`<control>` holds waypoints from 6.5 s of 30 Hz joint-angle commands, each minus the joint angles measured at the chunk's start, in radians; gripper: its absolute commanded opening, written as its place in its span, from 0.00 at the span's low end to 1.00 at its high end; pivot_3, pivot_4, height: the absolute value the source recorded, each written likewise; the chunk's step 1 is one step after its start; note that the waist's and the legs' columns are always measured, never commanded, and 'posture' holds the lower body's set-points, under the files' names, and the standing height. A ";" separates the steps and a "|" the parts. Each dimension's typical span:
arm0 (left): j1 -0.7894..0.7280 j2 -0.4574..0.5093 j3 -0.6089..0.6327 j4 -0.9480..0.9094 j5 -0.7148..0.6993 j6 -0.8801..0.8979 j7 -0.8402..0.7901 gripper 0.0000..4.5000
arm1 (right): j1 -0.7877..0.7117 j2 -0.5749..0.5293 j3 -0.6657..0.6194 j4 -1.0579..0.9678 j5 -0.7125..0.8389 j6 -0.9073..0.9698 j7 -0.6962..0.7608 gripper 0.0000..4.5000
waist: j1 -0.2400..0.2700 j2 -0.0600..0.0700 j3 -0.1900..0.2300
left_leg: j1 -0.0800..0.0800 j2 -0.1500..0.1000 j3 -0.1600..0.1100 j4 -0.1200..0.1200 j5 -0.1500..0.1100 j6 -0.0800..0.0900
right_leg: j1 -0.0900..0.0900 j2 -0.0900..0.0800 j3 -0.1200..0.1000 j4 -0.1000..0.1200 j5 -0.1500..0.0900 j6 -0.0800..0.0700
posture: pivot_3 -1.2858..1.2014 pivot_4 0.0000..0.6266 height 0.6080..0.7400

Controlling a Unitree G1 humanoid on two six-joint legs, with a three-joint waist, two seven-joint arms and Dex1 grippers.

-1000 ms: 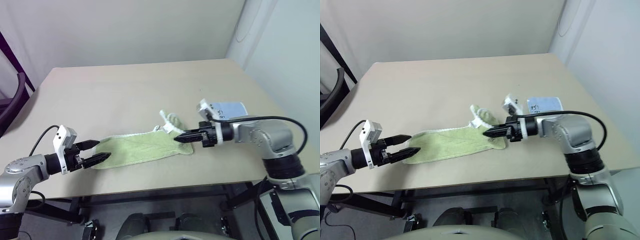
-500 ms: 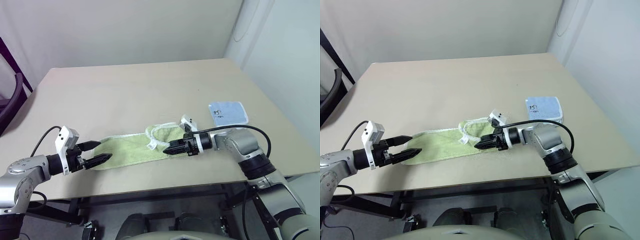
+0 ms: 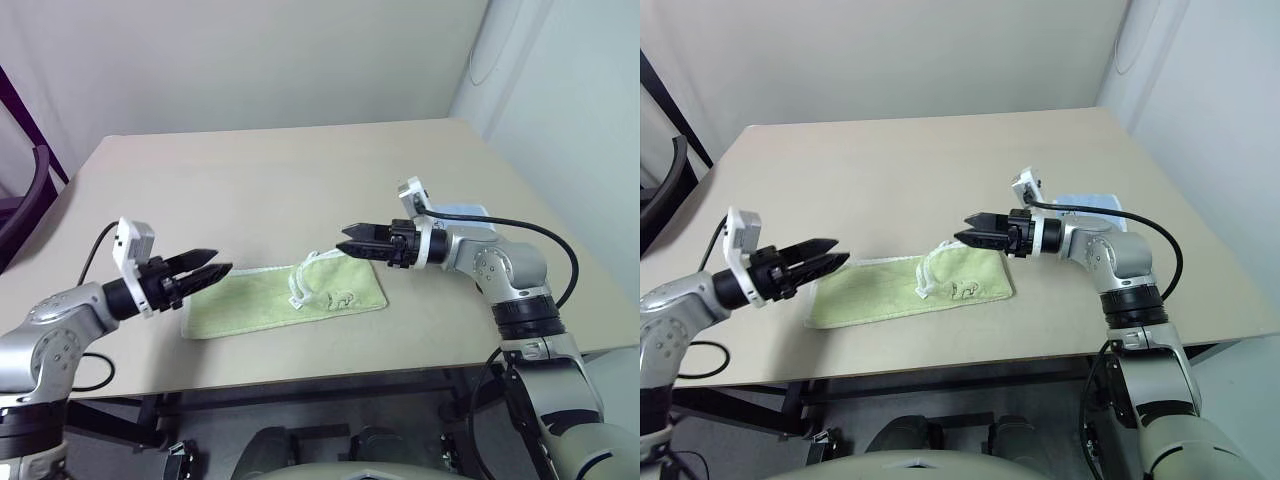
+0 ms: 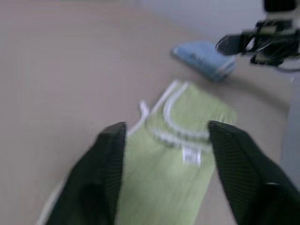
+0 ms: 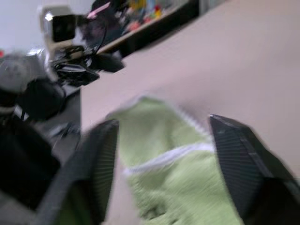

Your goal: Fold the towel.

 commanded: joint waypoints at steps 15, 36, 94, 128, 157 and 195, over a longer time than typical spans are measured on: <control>-0.254 -0.279 -0.450 0.296 0.362 -0.236 0.066 0.00 | 0.044 0.092 0.099 0.246 -0.224 -0.365 -0.006 0.01 | 0.000 0.000 -0.001 | 0.001 0.000 0.000 0.002 0.000 0.000 | 0.002 0.002 0.000 0.001 0.003 0.005 | 0.52 0.00 1.00; 0.007 -0.050 -0.151 0.002 0.073 0.047 -0.076 0.27 | 0.002 0.150 0.107 0.366 -0.331 -0.438 -0.009 0.00 | -0.026 -0.001 -0.003 | 0.012 0.002 0.000 0.000 0.000 0.000 | 0.011 0.003 0.001 0.000 0.003 0.002 | 0.52 0.00 1.00; 0.530 -0.053 0.309 0.014 -0.913 0.348 0.895 1.00 | -0.087 0.190 0.113 0.449 -0.395 -0.430 -0.027 0.00 | -0.030 0.003 0.000 | 0.013 0.002 0.000 -0.004 -0.002 -0.003 | 0.008 0.002 0.001 -0.004 -0.001 -0.006 | 0.52 0.00 1.00; 0.520 -0.094 0.212 -0.168 -1.093 0.163 1.120 0.01 | -0.112 0.187 0.105 0.492 -0.400 -0.423 -0.042 0.00 | -0.029 0.001 -0.001 | 0.013 0.001 0.000 -0.016 -0.001 -0.003 | 0.008 0.002 0.001 -0.016 -0.001 -0.005 | 0.52 0.00 1.00; 0.109 -0.043 -0.105 -0.033 -1.011 0.183 1.084 0.01 | -0.122 0.162 0.006 0.512 -0.370 -0.408 -0.121 0.00 | -0.019 0.001 -0.001 | 0.014 0.001 0.000 -0.015 0.001 -0.002 | 0.013 0.003 0.000 -0.016 0.001 -0.003 | 0.52 0.00 1.00; -0.575 -0.445 -0.471 0.477 -0.274 0.479 0.514 0.01 | 0.043 0.076 -0.162 0.324 -0.307 -0.306 -0.396 0.00 | -0.002 0.000 -0.001 | 0.014 0.000 0.000 -0.009 0.002 -0.003 | 0.016 0.006 0.001 -0.014 0.004 0.004 | 0.52 0.00 1.00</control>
